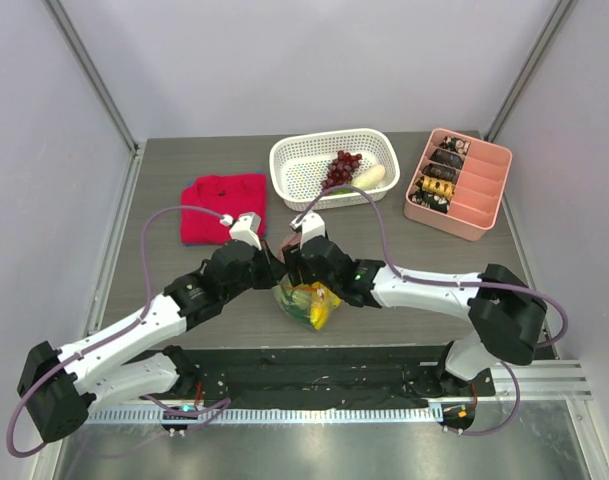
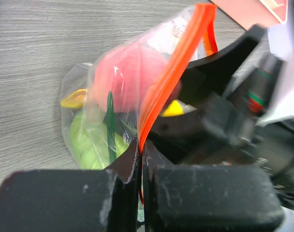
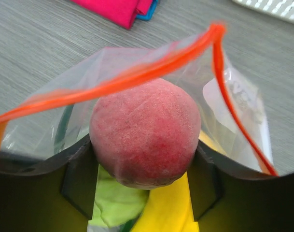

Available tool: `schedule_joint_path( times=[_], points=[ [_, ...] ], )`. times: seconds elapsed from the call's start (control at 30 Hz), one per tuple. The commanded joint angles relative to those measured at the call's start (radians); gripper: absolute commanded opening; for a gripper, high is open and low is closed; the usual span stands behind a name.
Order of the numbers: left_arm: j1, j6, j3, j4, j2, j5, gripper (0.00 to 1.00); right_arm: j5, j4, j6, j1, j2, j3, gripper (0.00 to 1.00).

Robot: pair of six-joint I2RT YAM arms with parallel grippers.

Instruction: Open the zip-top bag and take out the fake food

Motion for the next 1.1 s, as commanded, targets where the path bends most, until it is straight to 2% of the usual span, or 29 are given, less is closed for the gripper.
schedule_joint_path(
  times=[0.0, 0.03, 0.13, 0.33, 0.4, 0.5, 0.67, 0.8, 0.9, 1.07],
  points=[
    [-0.005, 0.009, 0.008, 0.02, -0.032, -0.039, 0.0, -0.007, 0.065, -0.025, 0.006, -0.127, -0.005, 0.3],
    [-0.005, 0.01, 0.009, 0.015, -0.035, -0.042, 0.0, -0.013, 0.025, -0.023, 0.008, -0.154, -0.001, 0.25],
    [-0.005, 0.015, 0.012, 0.006, -0.046, -0.062, 0.0, -0.063, -0.032, -0.014, 0.014, -0.207, 0.012, 0.2],
    [-0.007, 0.022, 0.024, -0.005, -0.038, -0.074, 0.0, -0.152, -0.175, 0.03, 0.027, -0.355, 0.031, 0.14],
    [-0.005, 0.022, 0.023, 0.0, -0.038, -0.073, 0.0, -0.105, -0.17, 0.024, 0.023, -0.412, 0.042, 0.14],
    [-0.007, 0.019, 0.024, 0.006, -0.038, -0.06, 0.0, -0.137, -0.14, 0.026, -0.078, -0.429, 0.082, 0.15],
    [-0.005, 0.021, 0.024, -0.005, -0.047, -0.048, 0.0, -0.181, -0.169, 0.017, -0.271, -0.287, 0.266, 0.18],
    [-0.005, 0.019, 0.012, -0.014, -0.058, -0.067, 0.0, -0.227, -0.086, -0.028, -0.4, -0.073, 0.37, 0.18],
    [-0.007, 0.025, 0.015, -0.023, -0.064, -0.068, 0.0, -0.238, -0.048, -0.053, -0.436, 0.055, 0.461, 0.19],
    [-0.005, 0.039, 0.018, -0.027, -0.075, -0.065, 0.0, -0.306, -0.021, -0.117, -0.473, 0.362, 0.668, 0.24]
  ],
)
